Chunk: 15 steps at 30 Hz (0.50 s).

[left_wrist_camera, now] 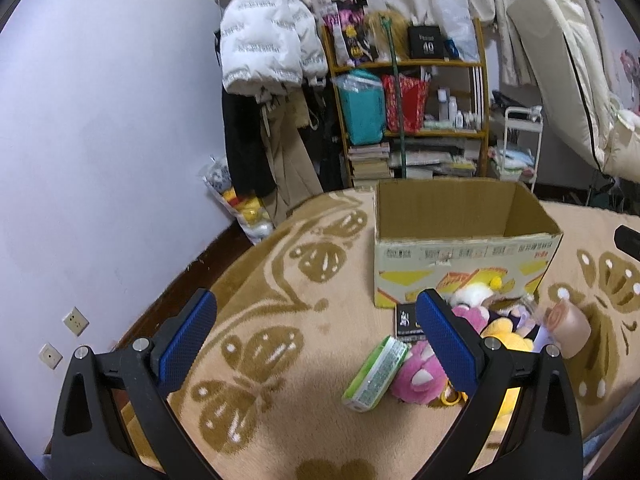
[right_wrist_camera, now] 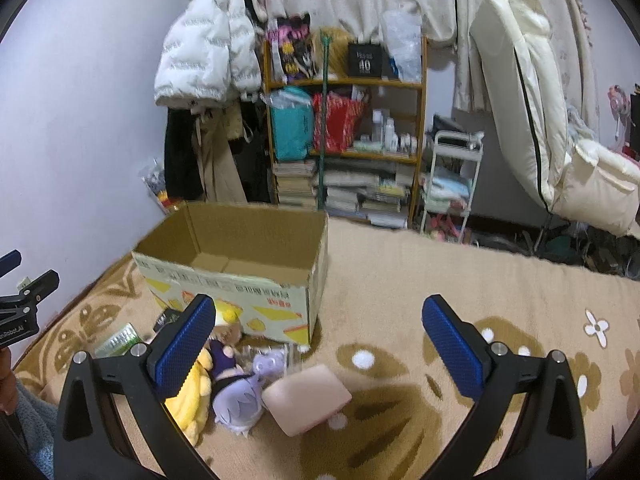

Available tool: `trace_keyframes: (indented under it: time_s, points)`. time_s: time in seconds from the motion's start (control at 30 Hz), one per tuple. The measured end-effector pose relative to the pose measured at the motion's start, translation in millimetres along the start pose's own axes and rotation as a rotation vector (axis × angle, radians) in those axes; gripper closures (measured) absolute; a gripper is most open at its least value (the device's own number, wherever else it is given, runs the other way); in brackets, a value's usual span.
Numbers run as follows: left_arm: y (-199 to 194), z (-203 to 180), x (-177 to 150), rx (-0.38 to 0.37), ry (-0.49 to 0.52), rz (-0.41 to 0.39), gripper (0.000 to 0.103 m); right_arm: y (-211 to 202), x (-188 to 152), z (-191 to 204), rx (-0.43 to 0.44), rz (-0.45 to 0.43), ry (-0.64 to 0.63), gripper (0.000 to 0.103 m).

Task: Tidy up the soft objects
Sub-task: 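Lower the left tool onto the green tissue pack while the right tool lowers onto the pink roll plush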

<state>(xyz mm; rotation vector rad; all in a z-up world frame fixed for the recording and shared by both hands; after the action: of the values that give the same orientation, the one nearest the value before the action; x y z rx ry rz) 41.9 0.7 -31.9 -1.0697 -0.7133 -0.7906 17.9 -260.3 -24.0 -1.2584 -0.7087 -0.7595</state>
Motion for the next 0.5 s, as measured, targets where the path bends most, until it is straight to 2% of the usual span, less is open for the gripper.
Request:
trace_keyframes:
  time_s: [0.2, 0.5]
  points:
    - [16.3, -16.3, -5.9, -0.005, 0.058, 0.069, 0.004, 28.9, -6.7, -23.1, 0.018, 0.137, 0.112, 0.0]
    - [53.2, -36.6, -18.0, -0.038, 0.121, 0.228, 0.004, 64.5, -23.7, -44.3, 0.051, 0.293, 0.227, 0.0]
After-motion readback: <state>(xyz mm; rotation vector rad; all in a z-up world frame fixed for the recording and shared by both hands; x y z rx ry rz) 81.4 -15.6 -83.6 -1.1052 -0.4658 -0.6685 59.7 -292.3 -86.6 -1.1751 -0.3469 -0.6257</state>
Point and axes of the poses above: each gripper's, at about its wrist camera, not at the fingertips, and y roughly the way its jaws point, z to its left, x to its top, the point moved 1 cm from there along y, roughly the way its jaws point, and after that the axes turned 15 degrees about x, right-handed, at the moved point
